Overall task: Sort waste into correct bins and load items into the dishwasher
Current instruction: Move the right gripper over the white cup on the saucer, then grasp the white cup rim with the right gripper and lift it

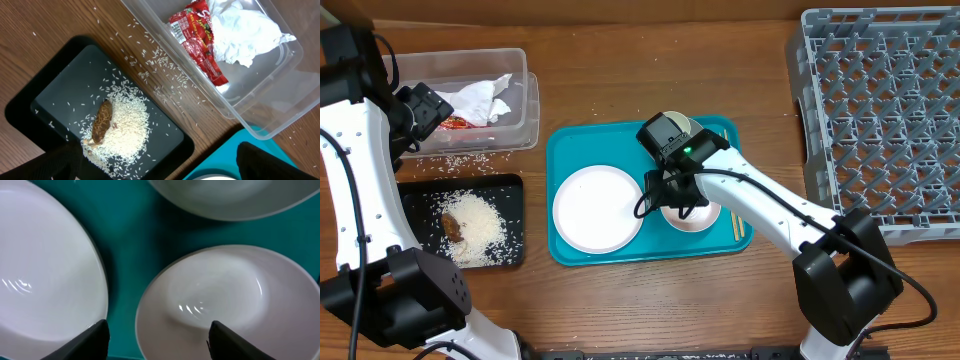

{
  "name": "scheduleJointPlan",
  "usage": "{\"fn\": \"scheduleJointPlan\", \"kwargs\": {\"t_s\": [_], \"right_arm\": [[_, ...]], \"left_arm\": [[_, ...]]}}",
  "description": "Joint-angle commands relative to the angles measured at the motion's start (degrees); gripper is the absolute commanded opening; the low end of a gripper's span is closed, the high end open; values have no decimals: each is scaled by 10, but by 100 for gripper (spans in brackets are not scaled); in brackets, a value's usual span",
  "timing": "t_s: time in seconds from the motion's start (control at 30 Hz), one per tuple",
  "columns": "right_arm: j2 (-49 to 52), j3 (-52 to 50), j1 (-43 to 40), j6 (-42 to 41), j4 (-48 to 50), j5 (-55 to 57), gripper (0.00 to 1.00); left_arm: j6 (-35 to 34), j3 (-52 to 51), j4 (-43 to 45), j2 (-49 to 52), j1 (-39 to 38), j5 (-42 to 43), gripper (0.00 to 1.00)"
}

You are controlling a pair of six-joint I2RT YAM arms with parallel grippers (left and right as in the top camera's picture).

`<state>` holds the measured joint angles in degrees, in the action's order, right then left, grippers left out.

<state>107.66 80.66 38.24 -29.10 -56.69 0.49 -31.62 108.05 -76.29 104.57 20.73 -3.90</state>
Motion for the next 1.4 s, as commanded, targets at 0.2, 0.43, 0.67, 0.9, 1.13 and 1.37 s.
{"fn": "scheduleJointPlan", "kwargs": {"t_s": [0.2, 0.43, 0.67, 0.9, 1.13, 1.37], "right_arm": [[-2, -77, 8, -54, 72, 23, 60], [-2, -79, 36, -54, 77, 26, 53], [-2, -78, 68, -55, 71, 46, 31], [-2, -72, 66, -54, 49, 50, 8], [-4, 28, 59, -50, -55, 55, 4], [-20, 195, -11, -36, -180, 135, 4]], "left_arm": [[-3, 3, 0, -8, -2, -5, 100], [-3, 3, 0, -8, -4, -6, 100], [-3, 3, 0, -8, -4, -5, 100], [-3, 3, 0, -8, -5, -5, 100], [-3, 3, 1, -8, -5, -5, 100], [-3, 3, 0, -8, -5, -5, 100]]}}
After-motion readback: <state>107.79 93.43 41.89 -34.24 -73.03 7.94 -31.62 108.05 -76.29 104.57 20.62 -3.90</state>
